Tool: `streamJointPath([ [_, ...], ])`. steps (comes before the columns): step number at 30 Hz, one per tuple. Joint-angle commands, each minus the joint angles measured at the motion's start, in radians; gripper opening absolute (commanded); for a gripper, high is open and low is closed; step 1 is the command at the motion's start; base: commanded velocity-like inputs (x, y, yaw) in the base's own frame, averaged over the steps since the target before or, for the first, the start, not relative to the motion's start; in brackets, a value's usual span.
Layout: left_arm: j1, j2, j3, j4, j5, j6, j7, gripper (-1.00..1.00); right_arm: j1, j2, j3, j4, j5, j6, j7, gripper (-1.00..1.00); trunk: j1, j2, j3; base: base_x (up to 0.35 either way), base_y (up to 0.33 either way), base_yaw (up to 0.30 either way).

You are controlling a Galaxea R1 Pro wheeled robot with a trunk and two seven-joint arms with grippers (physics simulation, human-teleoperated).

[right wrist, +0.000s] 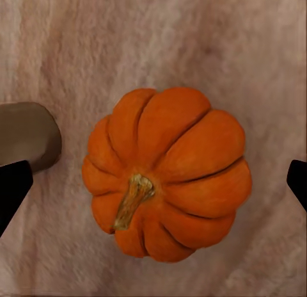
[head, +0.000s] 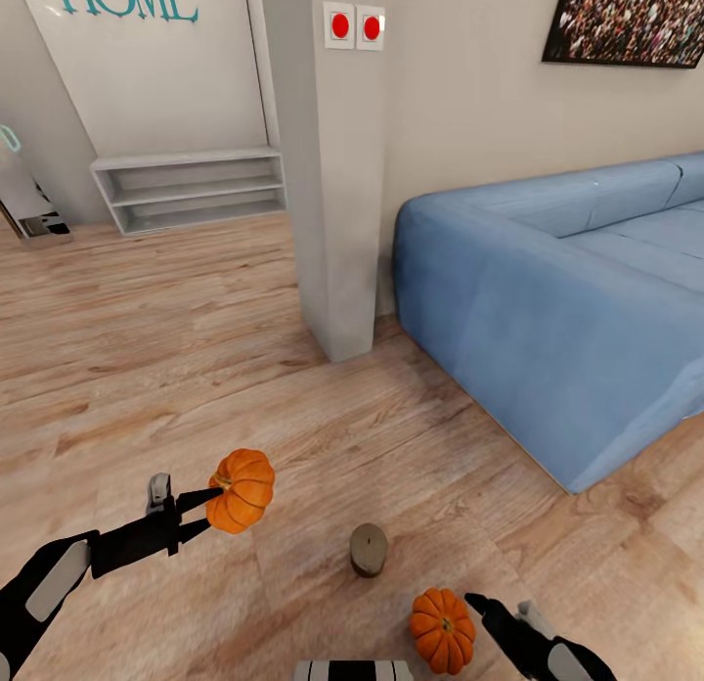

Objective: Place each of the two pumpkins and all three candles from the living room inside a cabinet in the living room (use any cabinet), then make sure every cabinet is closed, and position the cauldron so it is next to a table in the living room.

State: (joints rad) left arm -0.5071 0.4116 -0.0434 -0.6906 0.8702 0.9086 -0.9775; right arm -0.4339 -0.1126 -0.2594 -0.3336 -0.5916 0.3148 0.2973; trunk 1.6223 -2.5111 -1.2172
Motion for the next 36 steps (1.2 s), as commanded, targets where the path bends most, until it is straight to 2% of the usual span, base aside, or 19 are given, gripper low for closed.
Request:
streamJointPath([
  [1,-0.001,0.001,-0.004,0.000,0.006,0.004,0.000,-1.00,-0.001,0.001,0.014,-0.013,0.000,0.007,0.001,1.00,0.000,0.000,-0.001,0.000,0.000,0.000],
  [4,-0.001,0.000,-0.004,0.000,0.005,0.004,0.000,-1.00,-0.007,0.010,0.056,-0.030,0.005,0.004,-0.016,1.00,0.000,0.000,-0.001,0.000,0.000,0.000],
  [7,-0.001,0.000,-0.004,0.000,0.003,0.004,0.000,-1.00,-0.032,0.015,0.071,-0.035,0.005,0.003,-0.060,1.00,0.000,0.000,-0.001,0.000,0.000,0.000],
  [17,-0.001,0.000,-0.004,0.000,0.001,0.003,0.000,-1.00,-0.064,0.016,0.069,-0.033,-0.013,0.000,-0.197,1.00,0.000,0.000,-0.001,0.000,0.000,0.000],
  [23,-0.001,0.001,-0.004,0.000,0.001,0.004,0.000,-1.00,-0.065,0.015,0.066,-0.031,-0.014,0.002,-0.240,1.00,0.000,0.000,-0.001,0.000,0.000,0.000],
  [26,-0.001,0.001,-0.004,0.000,0.002,0.004,0.000,-1.00,-0.065,0.016,0.066,-0.033,-0.013,0.000,-0.269,1.00,0.001,-0.001,-0.012,0.000,0.000,0.000],
  [30,-0.001,0.001,-0.003,0.000,0.004,0.003,0.000,-1.00,-0.065,0.016,0.066,-0.033,-0.013,0.000,-0.279,1.00,0.003,-0.002,-0.028,0.000,0.000,0.000],
  [36,-0.001,0.001,-0.003,0.000,0.005,0.003,0.000,-1.00,-0.065,0.016,0.066,-0.034,-0.013,-0.001,-0.280,1.00,0.003,-0.002,-0.028,0.000,0.000,0.000],
])
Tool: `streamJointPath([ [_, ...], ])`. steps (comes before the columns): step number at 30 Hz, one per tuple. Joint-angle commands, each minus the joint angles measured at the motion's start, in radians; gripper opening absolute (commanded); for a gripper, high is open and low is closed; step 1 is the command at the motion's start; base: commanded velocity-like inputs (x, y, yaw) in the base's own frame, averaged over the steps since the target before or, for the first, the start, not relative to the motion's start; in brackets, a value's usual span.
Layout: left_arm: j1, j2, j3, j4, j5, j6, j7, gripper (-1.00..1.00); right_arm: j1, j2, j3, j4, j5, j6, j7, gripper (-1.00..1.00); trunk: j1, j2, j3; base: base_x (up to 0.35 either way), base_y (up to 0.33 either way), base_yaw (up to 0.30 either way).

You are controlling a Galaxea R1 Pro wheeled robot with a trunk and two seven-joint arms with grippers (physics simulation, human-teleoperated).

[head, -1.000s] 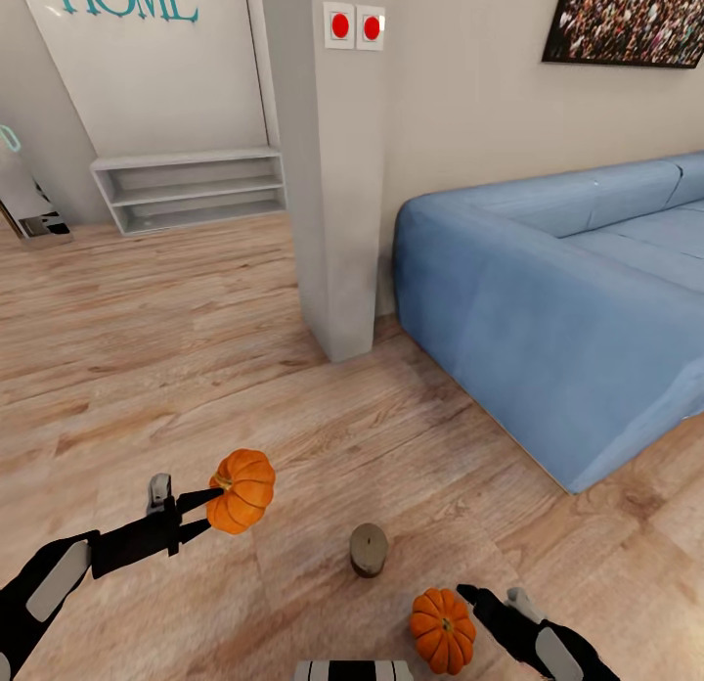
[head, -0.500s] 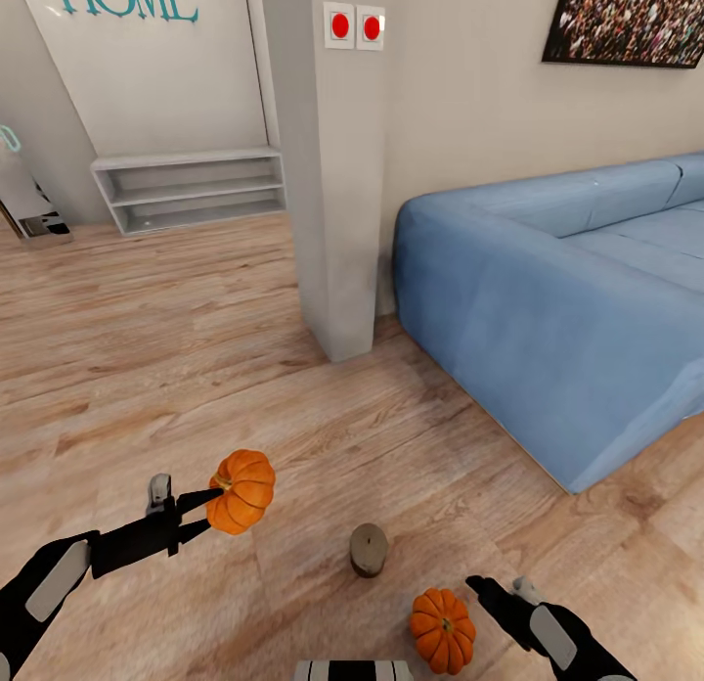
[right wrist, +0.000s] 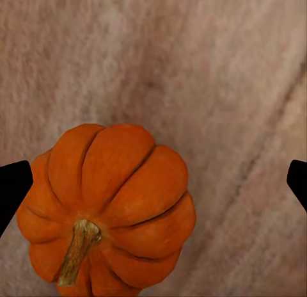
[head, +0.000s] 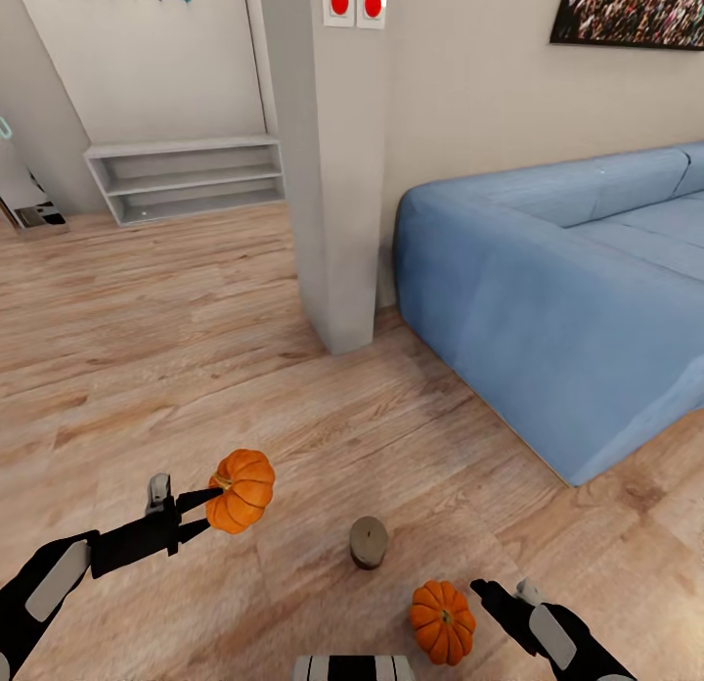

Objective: Place each of the two pumpkins and all three candles from the living room inside a cabinet in the living room (use any cabinet), then make sure every cabinet is closed, and position the cauldron so it is next to a table in the living room.

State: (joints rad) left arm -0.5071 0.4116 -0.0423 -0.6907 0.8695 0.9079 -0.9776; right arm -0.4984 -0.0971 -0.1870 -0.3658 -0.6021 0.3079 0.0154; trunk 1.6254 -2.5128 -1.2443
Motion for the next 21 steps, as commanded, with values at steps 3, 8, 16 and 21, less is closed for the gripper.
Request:
streamJointPath([
  [3,-0.001,0.001,-0.004,0.000,0.006,0.004,0.000,-1.00,0.000,0.000,-0.006,-0.001,-0.002,0.005,0.003,1.00,0.000,0.000,-0.001,0.000,0.000,0.000],
  [8,-0.001,0.001,-0.004,0.000,0.006,0.004,0.000,-1.00,-0.001,0.000,-0.005,0.003,-0.001,0.008,0.003,1.00,0.000,0.000,-0.001,0.000,0.000,0.000],
  [16,-0.001,0.002,-0.004,0.000,0.008,0.003,0.000,-1.00,-0.005,0.000,0.001,0.009,0.001,0.023,0.015,1.00,0.002,-0.001,-0.020,0.000,0.000,0.000],
  [21,-0.001,0.003,-0.003,0.000,0.008,0.004,0.000,-1.00,-0.005,0.000,0.003,0.009,0.001,0.038,0.021,1.00,0.002,-0.001,-0.020,0.000,0.000,0.000],
])
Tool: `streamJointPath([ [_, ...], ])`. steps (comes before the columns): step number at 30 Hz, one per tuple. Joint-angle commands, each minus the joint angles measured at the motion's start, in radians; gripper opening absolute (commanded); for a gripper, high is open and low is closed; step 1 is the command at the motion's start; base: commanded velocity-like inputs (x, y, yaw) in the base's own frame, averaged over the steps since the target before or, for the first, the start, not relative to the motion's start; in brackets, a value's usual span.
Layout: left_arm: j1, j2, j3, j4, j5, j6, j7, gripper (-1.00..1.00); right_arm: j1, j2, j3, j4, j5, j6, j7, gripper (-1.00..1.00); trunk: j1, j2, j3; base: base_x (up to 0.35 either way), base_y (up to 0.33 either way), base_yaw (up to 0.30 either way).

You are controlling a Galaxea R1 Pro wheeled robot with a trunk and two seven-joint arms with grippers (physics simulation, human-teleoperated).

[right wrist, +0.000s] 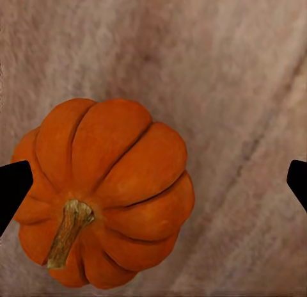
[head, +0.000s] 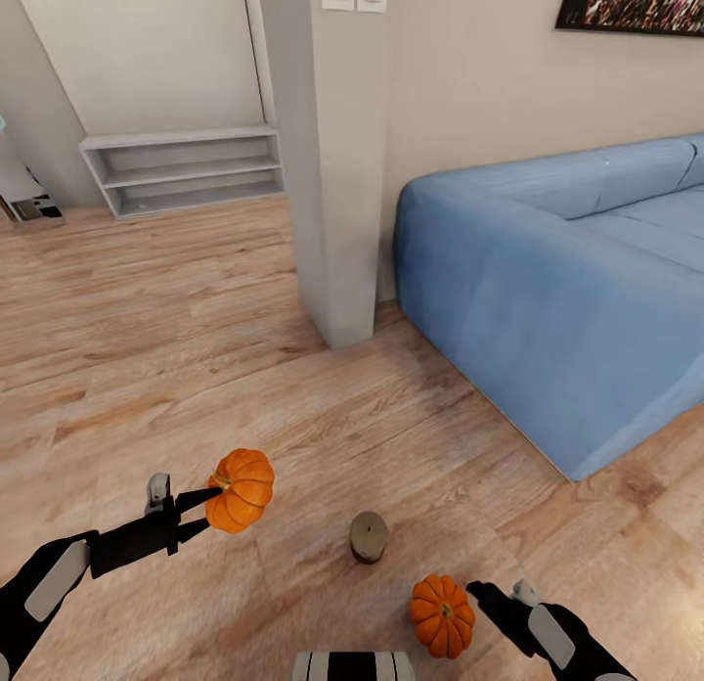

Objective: Place each of the two pumpkins and all three candles from the living room inside a cabinet in the living room (use any cabinet), then make sure every cabinet is closed, and position the cauldron so it is next to a table in the living room.

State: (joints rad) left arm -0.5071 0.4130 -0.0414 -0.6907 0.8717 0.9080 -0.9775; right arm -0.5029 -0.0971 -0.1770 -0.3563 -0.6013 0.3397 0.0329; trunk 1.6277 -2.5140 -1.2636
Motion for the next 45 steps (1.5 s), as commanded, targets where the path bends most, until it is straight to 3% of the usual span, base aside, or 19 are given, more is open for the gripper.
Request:
streamJointPath([
  [1,-0.001,0.001,-0.003,0.000,0.006,0.003,0.000,-1.00,0.000,0.000,-0.007,-0.001,0.000,0.017,0.009,1.00,0.000,0.000,-0.001,0.000,0.000,0.000],
  [9,-0.001,0.001,-0.003,0.000,0.007,0.003,0.000,-1.00,0.000,0.000,-0.007,-0.002,0.000,0.061,0.083,1.00,0.003,-0.002,-0.028,0.000,0.000,0.000],
  [14,-0.001,0.003,-0.003,-0.002,0.009,0.004,-0.012,-1.00,0.000,0.000,-0.007,-0.003,0.000,0.065,0.092,1.00,0.003,-0.002,-0.028,0.000,0.000,0.000],
  [17,0.000,0.016,-0.007,-0.008,0.002,0.021,-0.143,-1.00,0.000,0.000,-0.008,-0.003,0.000,0.065,0.105,1.00,0.003,-0.002,-0.028,0.000,0.000,0.000],
  [19,0.002,0.034,-0.009,-0.011,-0.003,0.039,-0.280,-1.00,0.000,0.000,-0.008,-0.003,0.000,0.065,0.114,1.00,0.003,-0.002,-0.028,0.000,0.000,0.000],
  [23,0.002,0.053,-0.023,-0.012,-0.005,0.045,-0.360,-1.00,0.000,0.000,-0.009,-0.003,0.000,0.065,0.127,1.00,0.003,-0.002,-0.028,0.000,0.000,0.000],
  [35,0.002,0.058,-0.035,-0.009,-0.005,0.046,-0.377,-1.00,0.000,-0.001,-0.009,-0.001,0.000,0.064,0.140,1.00,0.008,-0.005,-0.074,0.000,0.000,0.000],
  [40,0.002,0.058,-0.035,-0.009,-0.006,0.046,-0.377,-1.00,0.000,-0.002,-0.009,-0.006,0.000,0.062,0.149,1.00,0.008,-0.005,-0.074,0.000,0.000,0.000],
  [45,0.002,0.058,-0.034,-0.006,-0.006,0.046,-0.377,-1.00,0.000,-0.007,-0.010,-0.005,0.000,0.061,0.233,1.00,0.008,-0.005,-0.074,0.000,0.000,0.000],
])
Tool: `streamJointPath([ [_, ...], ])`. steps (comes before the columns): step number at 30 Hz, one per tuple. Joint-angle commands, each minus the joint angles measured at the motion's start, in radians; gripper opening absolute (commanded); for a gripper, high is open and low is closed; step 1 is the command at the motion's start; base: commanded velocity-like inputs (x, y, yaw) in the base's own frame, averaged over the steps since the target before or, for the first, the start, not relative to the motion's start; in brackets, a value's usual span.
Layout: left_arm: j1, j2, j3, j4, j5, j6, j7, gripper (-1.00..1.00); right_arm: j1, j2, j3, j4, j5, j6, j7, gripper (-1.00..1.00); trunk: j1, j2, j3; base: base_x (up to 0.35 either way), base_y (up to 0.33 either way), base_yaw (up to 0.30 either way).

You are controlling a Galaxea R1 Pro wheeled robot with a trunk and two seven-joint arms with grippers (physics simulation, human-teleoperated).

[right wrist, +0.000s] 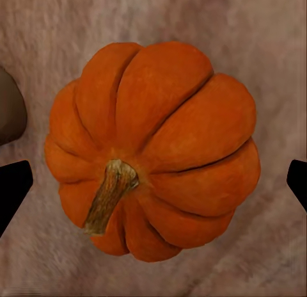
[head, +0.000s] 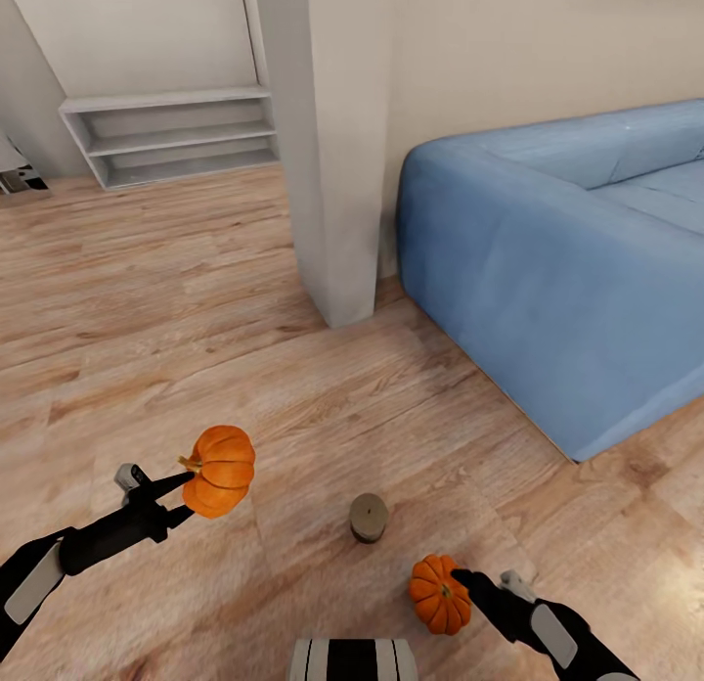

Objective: Place each of the two pumpkins and all three candles from the living room inside a cabinet in the living room (use any cabinet), then make sure every cabinet is closed, and position the cauldron so it is next to a table in the living room.

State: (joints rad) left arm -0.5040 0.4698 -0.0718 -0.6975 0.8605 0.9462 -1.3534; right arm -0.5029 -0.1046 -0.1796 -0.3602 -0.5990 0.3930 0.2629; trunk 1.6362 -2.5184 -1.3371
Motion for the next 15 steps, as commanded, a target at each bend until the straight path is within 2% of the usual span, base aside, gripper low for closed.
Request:
streamJointPath([
  [1,-0.001,0.001,-0.004,0.001,0.005,0.008,-0.001,-1.00,0.000,0.000,-0.007,0.000,-0.003,0.007,0.009,1.00,0.000,0.000,-0.001,0.000,0.000,0.000],
  [4,-0.001,0.001,-0.004,0.001,0.005,0.008,-0.001,-1.00,0.000,-0.001,-0.007,0.002,-0.003,0.008,0.017,1.00,0.000,0.000,-0.001,0.000,0.000,0.000],
  [13,-0.001,0.001,-0.004,0.002,0.005,0.008,-0.001,-1.00,0.000,-0.001,-0.008,0.003,-0.004,0.008,0.022,1.00,0.004,-0.002,-0.035,0.000,0.000,0.000],
  [15,-0.001,0.001,-0.004,0.003,0.005,0.008,-0.001,-1.00,0.000,-0.001,-0.008,0.003,-0.004,0.005,0.023,1.00,0.004,-0.002,-0.035,0.000,0.000,0.000],
])
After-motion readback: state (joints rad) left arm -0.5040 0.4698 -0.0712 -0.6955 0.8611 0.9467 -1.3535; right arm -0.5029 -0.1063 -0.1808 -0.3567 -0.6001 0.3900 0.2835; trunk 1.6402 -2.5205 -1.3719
